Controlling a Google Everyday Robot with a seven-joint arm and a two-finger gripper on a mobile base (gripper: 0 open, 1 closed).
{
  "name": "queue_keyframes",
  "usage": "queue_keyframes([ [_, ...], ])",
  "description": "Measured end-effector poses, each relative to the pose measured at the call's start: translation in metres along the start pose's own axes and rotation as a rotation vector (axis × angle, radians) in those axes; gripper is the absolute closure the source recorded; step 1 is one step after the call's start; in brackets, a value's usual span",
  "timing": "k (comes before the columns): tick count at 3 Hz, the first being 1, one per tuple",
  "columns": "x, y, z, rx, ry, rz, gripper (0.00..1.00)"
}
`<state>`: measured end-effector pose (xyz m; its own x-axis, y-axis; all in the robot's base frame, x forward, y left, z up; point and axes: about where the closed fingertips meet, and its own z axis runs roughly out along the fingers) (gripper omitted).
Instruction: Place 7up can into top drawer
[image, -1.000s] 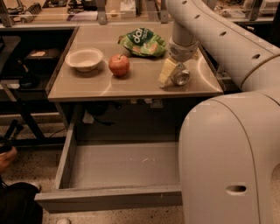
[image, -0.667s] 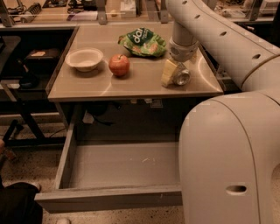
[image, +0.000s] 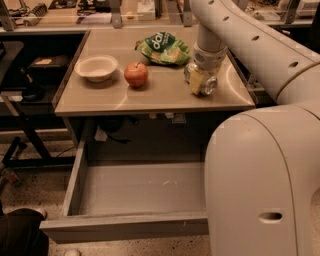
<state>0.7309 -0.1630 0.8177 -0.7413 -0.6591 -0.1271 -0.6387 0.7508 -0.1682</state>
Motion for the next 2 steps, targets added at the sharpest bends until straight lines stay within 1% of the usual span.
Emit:
queue_keyframes([
  [1, 0.0, 0.0, 0.0, 0.0, 0.0, 0.0, 0.89],
  [2, 0.0001, 0.0, 0.0, 0.0, 0.0, 0.0, 1.0],
])
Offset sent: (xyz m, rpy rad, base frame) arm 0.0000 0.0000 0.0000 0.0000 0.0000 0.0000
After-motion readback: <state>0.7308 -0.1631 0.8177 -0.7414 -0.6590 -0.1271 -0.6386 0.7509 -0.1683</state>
